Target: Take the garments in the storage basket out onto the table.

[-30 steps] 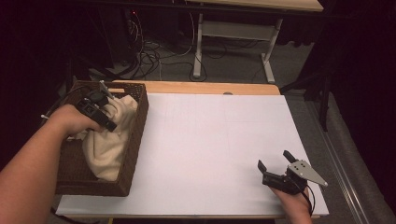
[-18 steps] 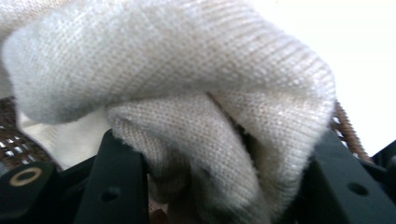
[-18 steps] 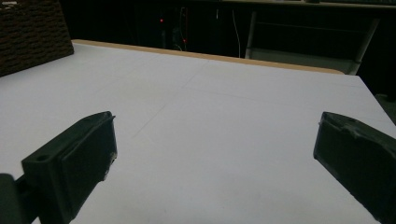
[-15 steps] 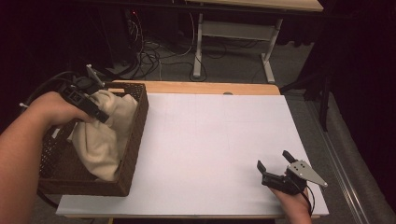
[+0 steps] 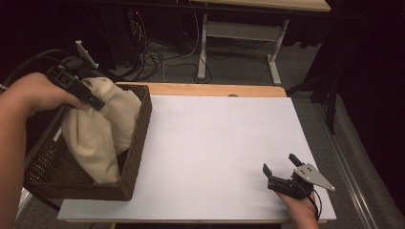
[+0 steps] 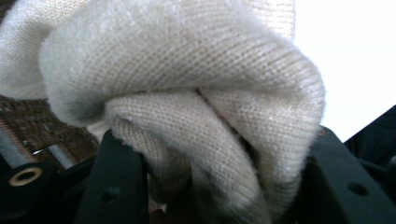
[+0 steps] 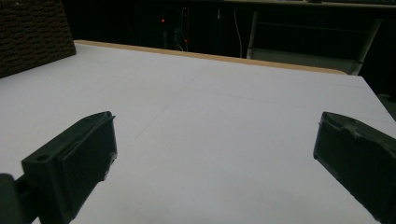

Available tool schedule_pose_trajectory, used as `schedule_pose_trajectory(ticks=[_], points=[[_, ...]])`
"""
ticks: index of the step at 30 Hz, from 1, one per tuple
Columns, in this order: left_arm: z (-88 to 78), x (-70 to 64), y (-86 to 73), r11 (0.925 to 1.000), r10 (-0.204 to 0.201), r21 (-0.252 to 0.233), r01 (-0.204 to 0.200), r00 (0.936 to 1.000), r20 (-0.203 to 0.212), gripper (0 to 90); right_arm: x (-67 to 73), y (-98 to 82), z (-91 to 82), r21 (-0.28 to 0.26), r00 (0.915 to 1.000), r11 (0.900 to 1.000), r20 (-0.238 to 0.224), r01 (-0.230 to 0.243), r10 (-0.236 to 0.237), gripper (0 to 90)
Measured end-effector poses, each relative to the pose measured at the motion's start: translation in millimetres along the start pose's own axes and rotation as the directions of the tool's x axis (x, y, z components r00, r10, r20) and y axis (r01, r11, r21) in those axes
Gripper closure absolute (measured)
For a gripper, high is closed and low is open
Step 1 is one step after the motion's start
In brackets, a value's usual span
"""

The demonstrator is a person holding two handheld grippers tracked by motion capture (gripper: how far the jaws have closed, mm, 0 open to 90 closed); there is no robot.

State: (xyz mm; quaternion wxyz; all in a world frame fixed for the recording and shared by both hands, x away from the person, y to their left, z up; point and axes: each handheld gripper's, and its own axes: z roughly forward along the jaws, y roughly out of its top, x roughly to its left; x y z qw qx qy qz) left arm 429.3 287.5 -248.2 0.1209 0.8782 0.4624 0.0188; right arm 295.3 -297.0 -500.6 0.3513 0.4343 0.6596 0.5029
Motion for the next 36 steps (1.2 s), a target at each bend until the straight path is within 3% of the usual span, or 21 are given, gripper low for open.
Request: schedule_pose_trajectory(ticks=[15,20,27,36], points=[[-46.7,-29.2,18.6,0.9993,0.036,-0.005,-0.036,0.9993,-0.001,51.8,0.8,0.6,-1.1,-0.002,1.0,1.0,-0.004,0.003,-0.003,0.0],[-52.5,-42.6,27.0,0.9989,0.038,-0.026,-0.038,0.9993,-0.004,51.8,0.5,0.8,-2.1,-0.005,1.0,1.0,-0.002,0.001,-0.001,0.0],[-56.4,-71.5,48.6,0.9952,0.096,-0.015,-0.096,0.9953,-0.01,51.8,0.4,1.8,-4.8,-0.012,1.0,1.0,-0.001,-0.002,0.002,0.0],[-55.9,-99.2,76.2,0.9908,0.134,-0.021,-0.134,0.991,-0.002,51.8,-1.3,2.4,-6.3,-0.017,1.0,1.0,0.0,-0.004,0.004,0.0]])
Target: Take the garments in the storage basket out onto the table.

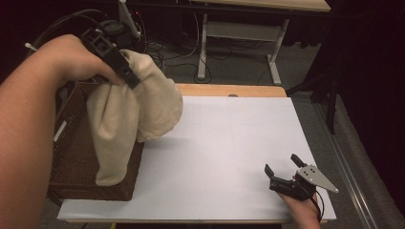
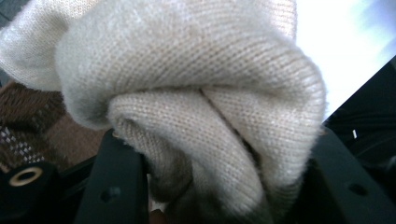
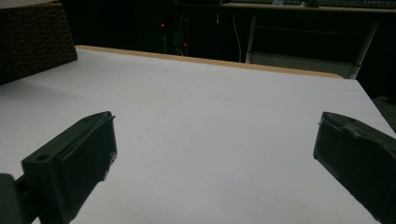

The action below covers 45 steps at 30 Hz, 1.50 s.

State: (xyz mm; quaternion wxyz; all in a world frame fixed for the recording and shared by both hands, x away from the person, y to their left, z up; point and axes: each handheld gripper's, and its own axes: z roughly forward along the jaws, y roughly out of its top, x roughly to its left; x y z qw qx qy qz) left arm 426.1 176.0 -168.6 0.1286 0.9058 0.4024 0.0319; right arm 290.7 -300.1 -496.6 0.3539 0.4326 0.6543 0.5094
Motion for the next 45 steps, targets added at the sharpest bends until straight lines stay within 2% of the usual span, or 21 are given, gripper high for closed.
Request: schedule_pose_trajectory(ticks=[3,7,14,23,28,34,36,39,40,41,45], points=[[1.4,-7.3,9.4,0.9999,0.01,-0.013,-0.009,0.9999,0.014,51.7,-0.2,0.3,-0.1,-0.001,1.0,1.0,0.0,-0.002,0.002,0.0],[7.1,-18.6,23.8,0.9996,0.028,0.004,-0.028,0.9996,-0.001,51.6,0.6,1.0,-0.6,-0.004,1.0,1.0,-0.005,0.001,-0.001,0.0],[13.9,-31.9,39.5,0.999,0.043,0.014,-0.043,0.999,-0.012,51.5,-0.2,1.5,-1.4,-0.008,1.0,1.0,-0.003,-0.003,0.003,0.0],[14.7,-51.7,59.4,0.9971,0.075,-0.016,-0.075,0.9972,-0.002,51.5,-0.7,1.8,-2.0,-0.01,1.0,1.0,-0.004,-0.007,0.007,0.0],[17.9,-61.5,68.7,0.9964,0.079,-0.031,-0.079,0.9969,-0.001,51.3,-1.0,1.8,-2.5,-0.013,1.0,1.0,-0.001,-0.008,0.008,0.0],[34.2,-68.4,76.7,0.9966,0.083,0.002,-0.083,0.9962,-0.028,51.1,-1.5,1.6,-2.7,-0.013,0.9999,1.0,-0.003,-0.01,0.01,0.0],[41.3,-71.1,78.9,0.9952,0.097,0.016,-0.097,0.9944,-0.041,51.1,-1.6,1.4,-2.4,-0.011,0.9999,1.0,-0.006,-0.011,0.011,0.0],[50.7,-73.0,79.9,0.9954,0.096,0.003,-0.096,0.9946,-0.04,50.8,-1.6,1.4,-2.1,-0.01,0.9999,1.0,-0.005,-0.012,0.012,0.0],[59.2,-73.8,79.2,0.995,0.099,-0.009,-0.099,0.9944,-0.037,50.7,-1.7,1.5,-2.1,-0.012,0.9999,1.0,-0.005,-0.011,0.011,0.0],[59.2,-73.8,79.2,0.995,0.099,-0.009,-0.099,0.9944,-0.037,50.6,-1.7,1.5,-2.1,-0.012,0.9999,1.0,-0.005,-0.011,0.011,0.0],[81.3,-76.0,73.5,0.9925,0.105,-0.061,-0.106,0.9942,-0.021,50.6,-2.0,1.7,-2.8,-0.016,0.9999,1.0,-0.004,-0.011,0.011,0.0]])
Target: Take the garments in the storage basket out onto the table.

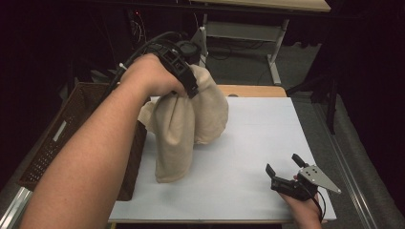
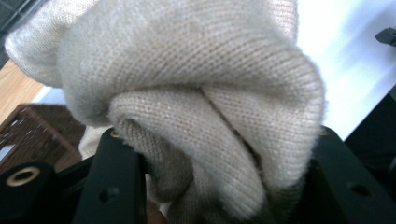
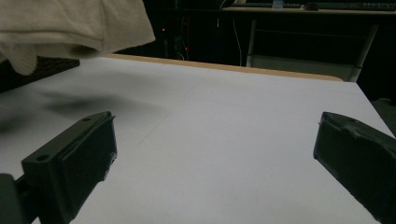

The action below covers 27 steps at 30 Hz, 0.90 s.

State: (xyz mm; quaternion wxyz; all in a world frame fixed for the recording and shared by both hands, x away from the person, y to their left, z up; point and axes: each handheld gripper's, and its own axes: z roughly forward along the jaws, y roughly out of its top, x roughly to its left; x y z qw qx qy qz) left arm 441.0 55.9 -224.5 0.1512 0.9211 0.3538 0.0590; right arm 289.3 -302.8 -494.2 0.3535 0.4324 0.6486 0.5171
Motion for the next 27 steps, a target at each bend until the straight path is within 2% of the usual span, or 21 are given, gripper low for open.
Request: schedule_pose_trajectory(ticks=[2,4,7,12,16,18,23,24,25,27], points=[[10.0,-1.3,-4.4,0.9996,0.006,-0.027,-0.006,1.0,0.005,50.5,-0.1,-0.1,-0.1,0.0,1.0,1.0,0.001,-0.003,0.003,0.0],[22.4,-1.6,-10.2,0.998,-0.006,-0.063,0.008,0.9998,0.02,50.5,-0.1,-0.1,0.1,0.001,1.0,1.0,0.0,-0.003,0.003,0.0],[42.9,-0.9,-20.3,0.9939,-0.012,-0.109,0.017,0.9986,0.052,50.3,-0.2,-0.1,0.3,0.003,1.0,1.0,-0.001,0.0,0.0,0.0],[69.0,-3.0,-32.9,0.9853,-0.015,-0.168,0.028,0.9967,0.079,50.3,-0.2,-0.3,0.4,0.004,1.0,1.0,-0.002,0.0,0.0,0.0],[84.2,-4.7,-43.3,0.9697,-0.024,-0.24,0.047,0.9948,0.099,50.2,0.3,-0.5,0.9,0.005,1.0,1.0,-0.002,0.0,0.0,0.0],[90.0,-5.0,-48.6,0.9615,-0.021,-0.271,0.044,0.996,0.087,50.3,0.3,-0.7,1.0,0.006,1.0,1.0,-0.002,0.0,0.0,0.0],[105.7,-3.9,-62.8,0.9381,-0.034,-0.34,0.066,0.9944,0.1,50.2,0.6,-0.6,0.7,0.006,1.0,1.0,-0.005,-0.001,0.001,0.0],[108.6,-4.0,-65.2,0.9345,-0.032,-0.35,0.065,0.9947,0.097,50.2,0.6,-0.8,1.0,0.008,1.0,1.0,-0.005,0.0,0.0,0.0],[108.6,-4.0,-65.2,0.9345,-0.032,-0.35,0.065,0.9947,0.097,50.2,0.6,-0.8,1.0,0.008,1.0,1.0,-0.005,0.0,0.0,0.0],[114.9,-4.0,-70.2,0.9261,-0.032,-0.372,0.065,0.9951,0.094,50.1,1.2,-1.1,1.3,0.01,1.0,1.0,-0.006,-0.001,0.001,0.0]])
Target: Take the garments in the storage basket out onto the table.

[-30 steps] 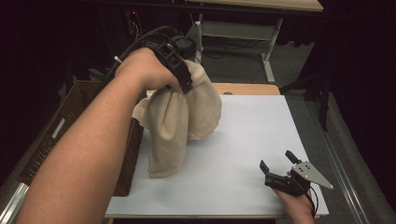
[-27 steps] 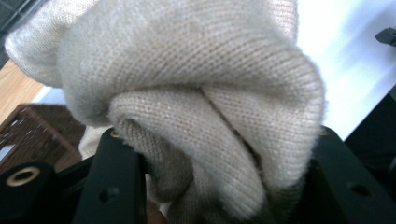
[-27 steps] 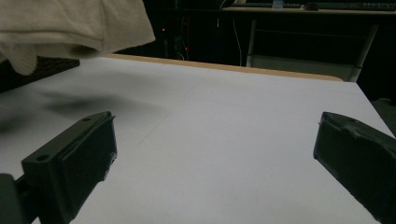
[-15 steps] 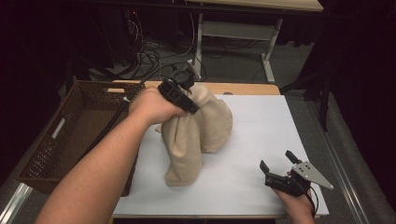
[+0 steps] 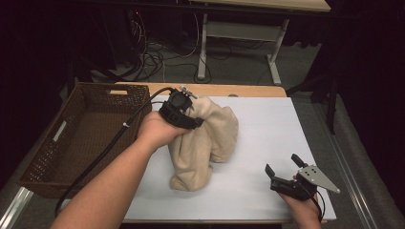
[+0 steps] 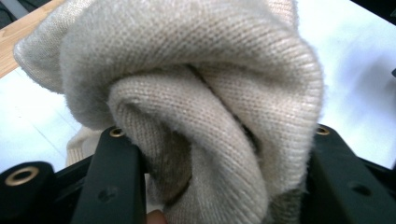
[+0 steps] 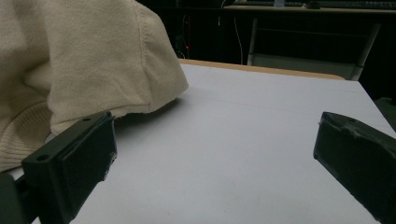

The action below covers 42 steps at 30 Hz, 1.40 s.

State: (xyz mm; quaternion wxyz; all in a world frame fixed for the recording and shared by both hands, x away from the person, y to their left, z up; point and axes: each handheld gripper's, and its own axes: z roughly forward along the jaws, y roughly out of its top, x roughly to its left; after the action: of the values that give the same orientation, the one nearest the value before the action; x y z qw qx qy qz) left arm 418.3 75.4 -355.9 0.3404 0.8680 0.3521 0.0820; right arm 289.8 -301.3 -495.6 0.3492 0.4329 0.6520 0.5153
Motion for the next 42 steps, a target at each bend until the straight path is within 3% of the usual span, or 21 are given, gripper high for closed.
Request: schedule_pose_trajectory(ticks=[9,14,21,24,30,38,42], points=[[21.2,-3.7,-27.3,0.9956,-0.009,-0.093,0.009,0.9999,0.009,49.6,0.9,-0.4,0.7,0.002,1.0,1.0,-0.004,0.007,-0.007,0.0],[33.8,-6.3,-38.7,0.9936,-0.016,-0.112,0.016,0.9999,0.001,49.5,1.1,-0.5,1.4,0.001,0.9999,1.0,-0.006,0.011,-0.011,0.0],[55.9,-6.4,-61.6,0.9836,-0.055,-0.171,0.057,0.9983,0.018,48.3,1.6,-0.6,1.5,0.003,0.9999,1.0,-0.008,0.013,-0.013,0.0],[65.7,-8.5,-70.8,0.9822,-0.049,-0.181,0.05,0.9988,0.01,47.6,1.6,-0.6,1.5,0.002,0.9999,1.0,-0.008,0.013,-0.013,0.0],[84.7,-8.2,-86.8,0.9814,-0.071,-0.178,0.073,0.9973,0.019,46.7,2.6,-1.0,1.9,0.006,0.9998,1.0,-0.012,0.015,-0.015,0.0],[94.6,-7.1,-92.4,0.9825,-0.075,-0.17,0.077,0.997,0.019,45.4,3.2,-1.9,3.6,0.011,0.9998,1.0,-0.014,0.017,-0.017,0.0],[86.6,-12.2,-91.4,0.9842,-0.061,-0.166,0.063,0.998,0.012,32.2,3.0,-2.8,3.8,0.013,0.9997,1.0,-0.016,0.019,-0.019,0.0]])
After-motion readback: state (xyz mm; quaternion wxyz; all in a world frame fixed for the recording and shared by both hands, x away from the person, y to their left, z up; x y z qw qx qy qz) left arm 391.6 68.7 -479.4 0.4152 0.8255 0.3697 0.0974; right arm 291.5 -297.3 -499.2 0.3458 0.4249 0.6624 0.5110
